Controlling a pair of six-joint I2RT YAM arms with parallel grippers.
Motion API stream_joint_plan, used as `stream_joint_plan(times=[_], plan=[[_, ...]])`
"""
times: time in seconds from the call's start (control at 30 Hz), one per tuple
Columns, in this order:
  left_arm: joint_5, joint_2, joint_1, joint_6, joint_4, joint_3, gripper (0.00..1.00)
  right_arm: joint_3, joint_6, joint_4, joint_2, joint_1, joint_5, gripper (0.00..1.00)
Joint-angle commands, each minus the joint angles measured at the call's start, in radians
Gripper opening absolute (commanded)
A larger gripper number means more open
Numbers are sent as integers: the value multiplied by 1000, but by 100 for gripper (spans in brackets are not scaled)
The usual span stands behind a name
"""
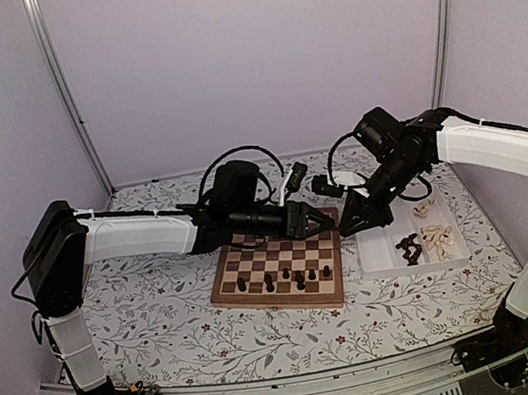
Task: Set up the chess pieces on the board
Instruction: Place the chess piece on the chessboard.
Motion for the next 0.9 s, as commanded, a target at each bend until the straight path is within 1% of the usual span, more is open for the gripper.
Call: stream_joint_plan(times=[0.0,0.1,0.2,0.33,0.5,0.57,0.63,0.67,0.7,0.77,0.8,0.83,0.87], plan=[[27,18,-3,-10,14,24,35,35,-1,-4,-10,4,-5,11],[50,28,-3,-19,7,32,33,39,2,2,-8,4,0,11],[68,40,-3,-29,3,41,34,44,4,4,-6,4,2,11],[77,46,-3,-30,0,44,34,51,6,0,0,5,1,11],[80,41,-3,-27,24,35,21,56,4,2,6,5,-2,12],[83,34,-1,-30,55,26,17,59,5,10,2,3,1,18],[67,14,1,-41,128,-4,13,61,25,38,-14,-24,-12,29],[50,-5,2,-52,185,-30,11,68,43,61,-34,-54,-46,35],[26,-23,5,-64,245,-61,11,76,80,98,-48,-97,-92,43],[-32,-53,9,-72,331,-98,10,93,156,165,-74,-201,-251,51],[-64,-62,10,-64,349,-103,10,92,199,207,-86,-255,-335,53],[-100,-69,9,-56,375,-107,10,88,282,245,-89,-295,-409,54],[-136,-77,6,-54,416,-119,10,87,331,274,-84,-322,-467,55]])
